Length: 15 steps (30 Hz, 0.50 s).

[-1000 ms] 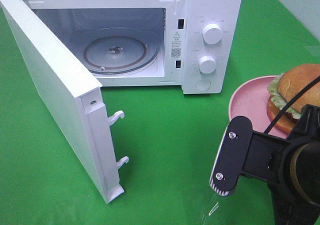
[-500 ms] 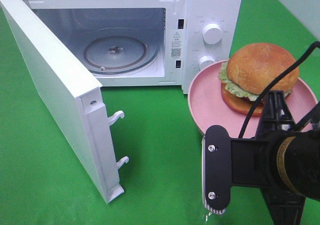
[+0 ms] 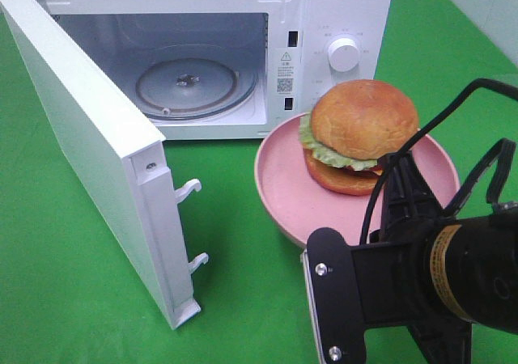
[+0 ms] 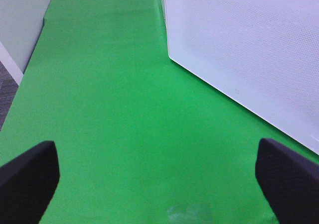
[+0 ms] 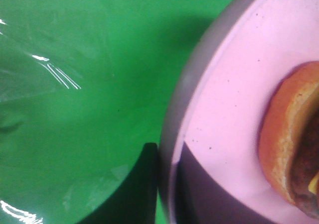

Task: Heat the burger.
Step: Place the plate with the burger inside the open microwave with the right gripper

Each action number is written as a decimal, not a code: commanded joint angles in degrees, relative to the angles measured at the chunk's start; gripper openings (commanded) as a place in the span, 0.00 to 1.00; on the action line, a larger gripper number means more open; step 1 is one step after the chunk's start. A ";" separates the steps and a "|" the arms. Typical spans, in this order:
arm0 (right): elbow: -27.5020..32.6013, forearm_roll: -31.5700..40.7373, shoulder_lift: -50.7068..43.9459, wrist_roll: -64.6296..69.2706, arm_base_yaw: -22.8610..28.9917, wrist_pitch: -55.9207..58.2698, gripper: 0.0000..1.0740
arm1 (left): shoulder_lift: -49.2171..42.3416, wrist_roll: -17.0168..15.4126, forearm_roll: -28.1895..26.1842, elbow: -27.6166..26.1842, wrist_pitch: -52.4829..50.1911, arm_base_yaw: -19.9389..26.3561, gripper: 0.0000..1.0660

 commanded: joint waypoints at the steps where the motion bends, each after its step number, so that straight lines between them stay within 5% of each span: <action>1: 0.00 -3.84 -0.46 -8.37 -0.06 -2.58 0.01 | -1.26 0.11 -0.23 0.23 -0.86 -0.17 0.94; 6: 0.00 -3.67 -0.46 -10.94 -0.97 -4.07 0.00 | -1.26 0.11 -0.23 0.23 -0.86 -0.17 0.94; 15: -0.06 0.06 -0.46 -26.70 -11.52 -14.27 0.00 | -1.26 0.11 -0.23 0.23 -0.86 -0.17 0.94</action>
